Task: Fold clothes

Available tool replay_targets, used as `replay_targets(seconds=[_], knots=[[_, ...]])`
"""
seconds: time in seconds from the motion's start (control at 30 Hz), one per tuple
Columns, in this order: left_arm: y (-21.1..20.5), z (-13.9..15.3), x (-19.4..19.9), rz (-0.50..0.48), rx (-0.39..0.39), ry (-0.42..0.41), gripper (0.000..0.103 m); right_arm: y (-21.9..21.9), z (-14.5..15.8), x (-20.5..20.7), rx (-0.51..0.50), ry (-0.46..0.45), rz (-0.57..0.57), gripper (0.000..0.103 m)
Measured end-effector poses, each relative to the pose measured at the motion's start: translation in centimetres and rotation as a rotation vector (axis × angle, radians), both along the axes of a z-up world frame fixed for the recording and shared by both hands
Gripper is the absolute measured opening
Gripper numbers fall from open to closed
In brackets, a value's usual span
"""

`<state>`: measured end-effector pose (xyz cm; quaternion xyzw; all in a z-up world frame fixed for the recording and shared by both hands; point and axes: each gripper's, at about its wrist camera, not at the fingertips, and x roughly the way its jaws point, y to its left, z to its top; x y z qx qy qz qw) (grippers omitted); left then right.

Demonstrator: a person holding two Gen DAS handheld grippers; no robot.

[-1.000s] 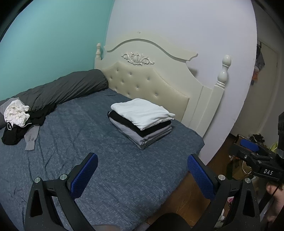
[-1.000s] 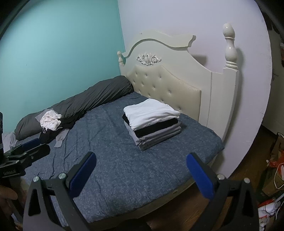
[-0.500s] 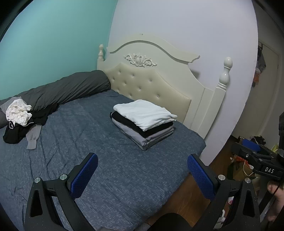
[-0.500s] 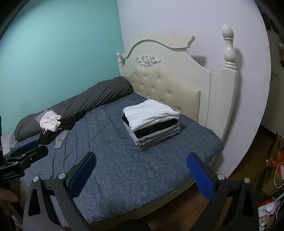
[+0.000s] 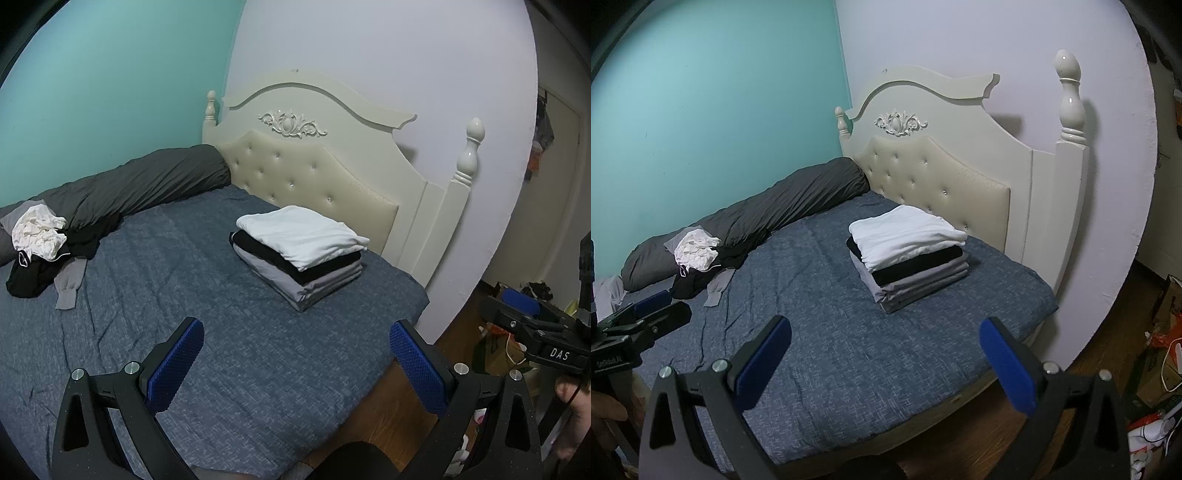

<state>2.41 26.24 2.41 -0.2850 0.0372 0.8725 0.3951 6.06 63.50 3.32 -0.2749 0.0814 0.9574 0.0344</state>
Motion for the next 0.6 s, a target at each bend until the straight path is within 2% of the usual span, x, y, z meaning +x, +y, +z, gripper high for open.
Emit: replay_targets(seconds=[0.6], knots=[[-0.08, -0.3, 0.06, 0.004, -0.007, -0.003, 0.103, -0.41, -0.08, 0.09, 0.004, 0.003, 0.006, 0.102]])
